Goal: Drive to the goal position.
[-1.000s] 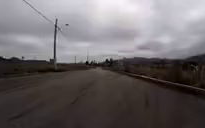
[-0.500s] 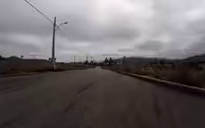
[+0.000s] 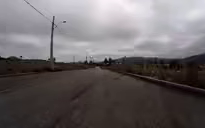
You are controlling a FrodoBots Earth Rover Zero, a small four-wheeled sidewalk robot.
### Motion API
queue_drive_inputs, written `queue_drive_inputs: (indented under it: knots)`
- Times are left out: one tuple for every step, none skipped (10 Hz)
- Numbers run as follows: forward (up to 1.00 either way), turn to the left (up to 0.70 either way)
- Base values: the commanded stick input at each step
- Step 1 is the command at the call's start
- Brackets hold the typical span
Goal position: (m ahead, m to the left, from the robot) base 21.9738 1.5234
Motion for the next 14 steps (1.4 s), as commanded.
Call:
queue_drive_inputs:
  knots:
    - [0.7,0.0]
    - [0.7,0.0]
    - [0.7,0.0]
    - [0.7,0.0]
    - [0.7,0.0]
    - [0.7,0.0]
    - [0.7,0.0]
    - [0.7,0.0]
    - [0.7,0.0]
    - [0.7,0.0]
    - [0.7,0.0]
    - [0.7,0.0]
    - [0.7,0.0]
    - [0.7,0.0]
